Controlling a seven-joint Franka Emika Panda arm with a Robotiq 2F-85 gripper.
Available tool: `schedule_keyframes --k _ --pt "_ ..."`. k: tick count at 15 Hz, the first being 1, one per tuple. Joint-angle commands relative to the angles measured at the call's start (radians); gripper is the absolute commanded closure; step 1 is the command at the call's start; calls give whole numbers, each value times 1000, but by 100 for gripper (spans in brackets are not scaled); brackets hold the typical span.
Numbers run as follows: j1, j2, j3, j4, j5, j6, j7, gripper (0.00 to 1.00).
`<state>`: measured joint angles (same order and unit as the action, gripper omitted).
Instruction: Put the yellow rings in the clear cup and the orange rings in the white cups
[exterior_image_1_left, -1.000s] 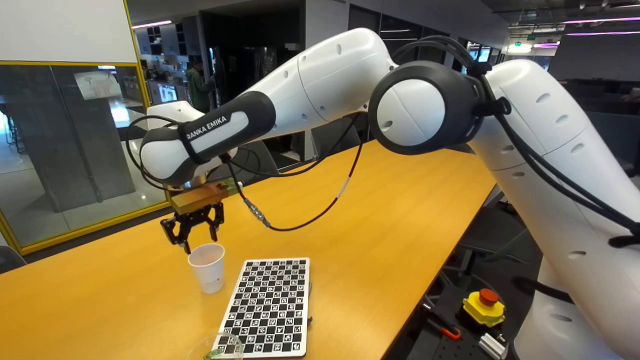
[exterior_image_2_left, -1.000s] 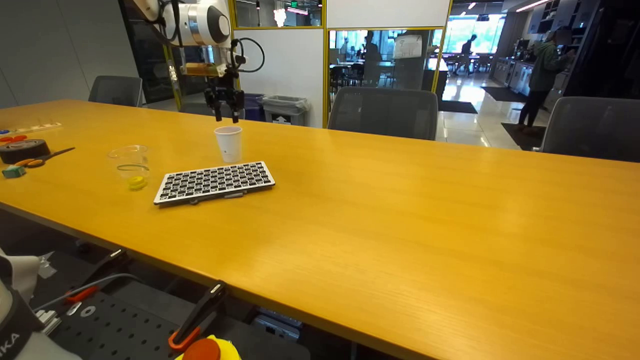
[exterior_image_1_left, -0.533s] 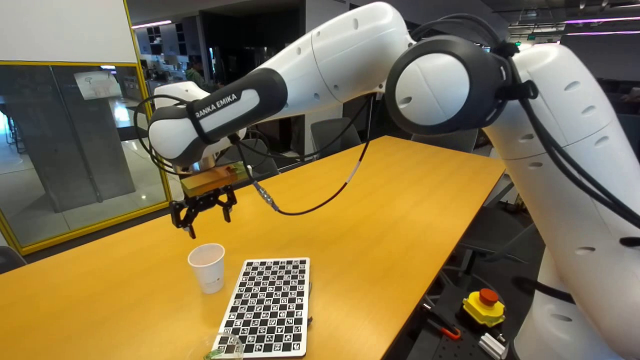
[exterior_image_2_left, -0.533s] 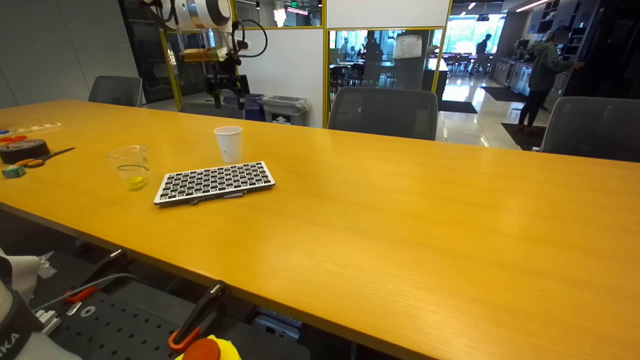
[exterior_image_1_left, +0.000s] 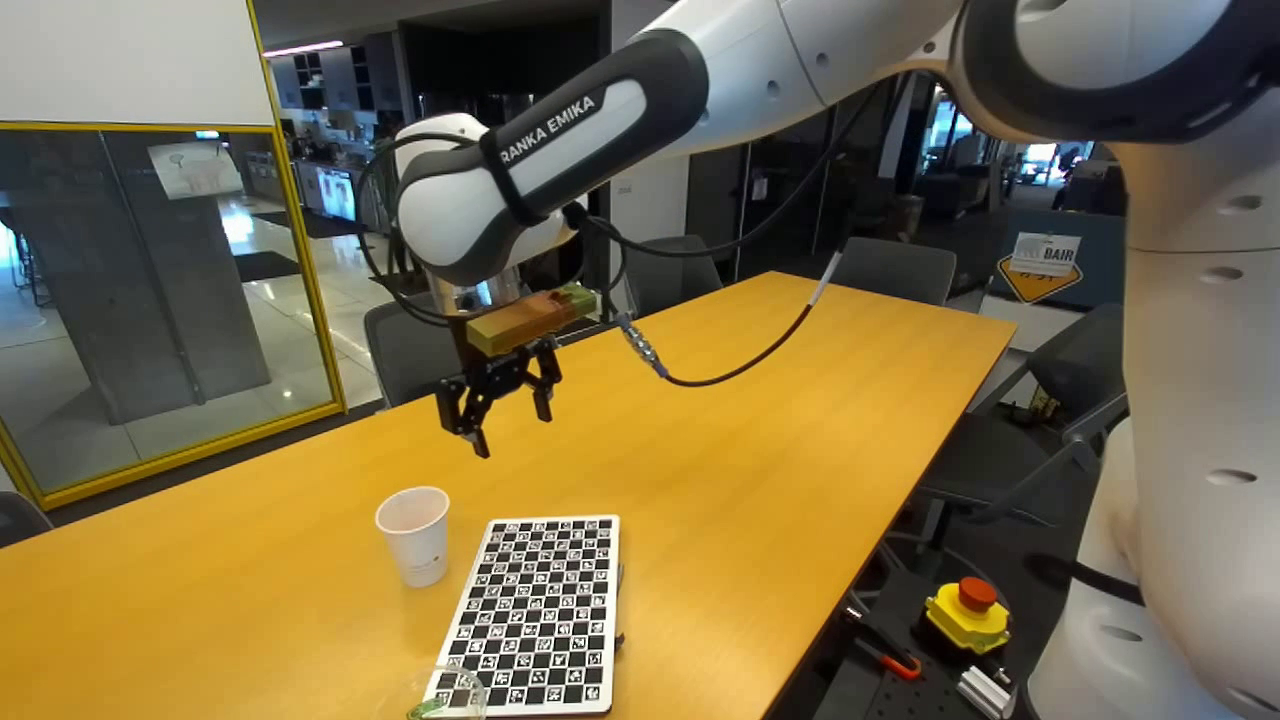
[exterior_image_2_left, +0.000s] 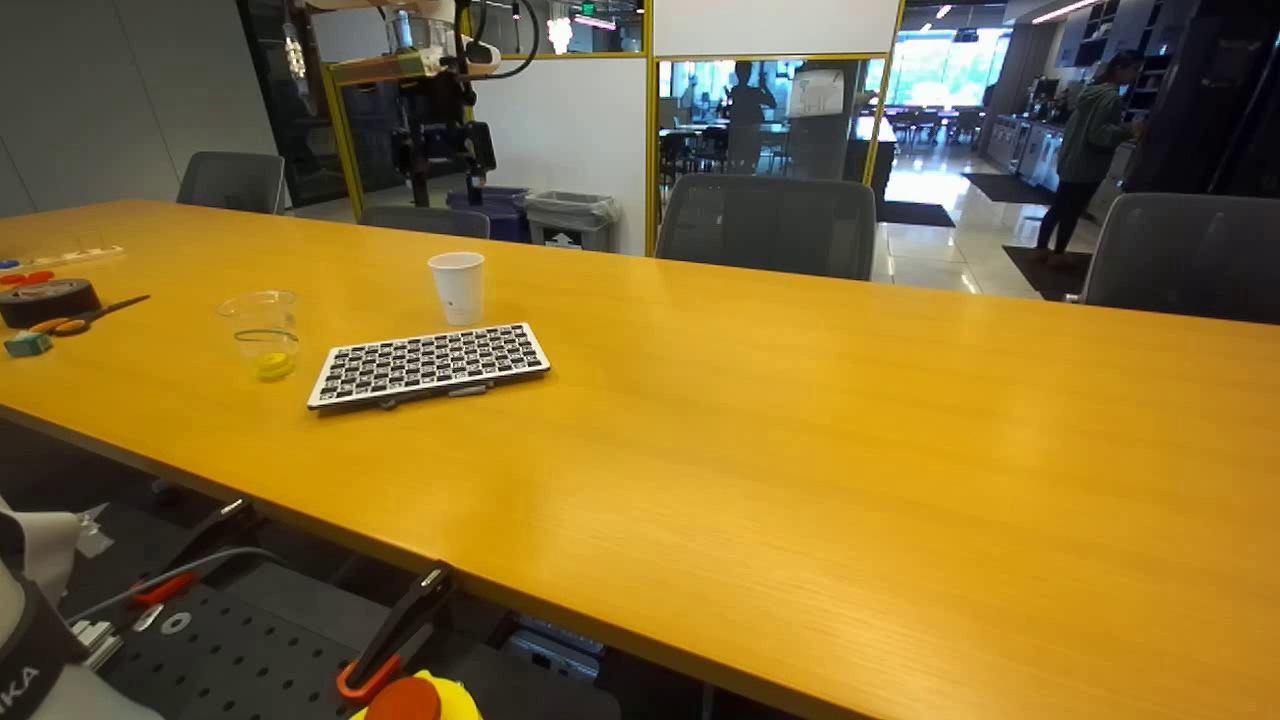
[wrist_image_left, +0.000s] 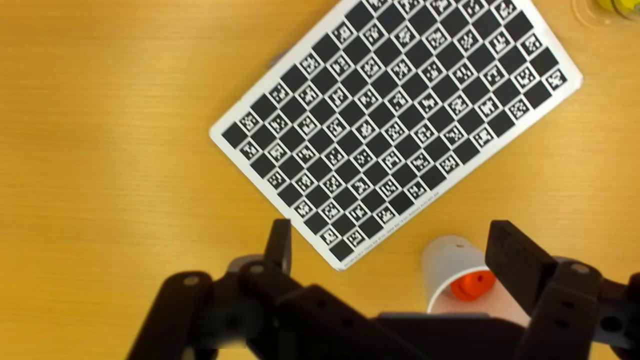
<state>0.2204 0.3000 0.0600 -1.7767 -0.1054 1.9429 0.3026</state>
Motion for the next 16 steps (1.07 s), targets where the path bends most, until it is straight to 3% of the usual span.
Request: schedule_keyframes --k 1,9,16 --pt "-42 -204 6 -248 9 37 -38 0" --pt "-141 -599 -21 -681 36 203 -225 0" --pt "-200 -940 -120 -940 36 144 -408 0"
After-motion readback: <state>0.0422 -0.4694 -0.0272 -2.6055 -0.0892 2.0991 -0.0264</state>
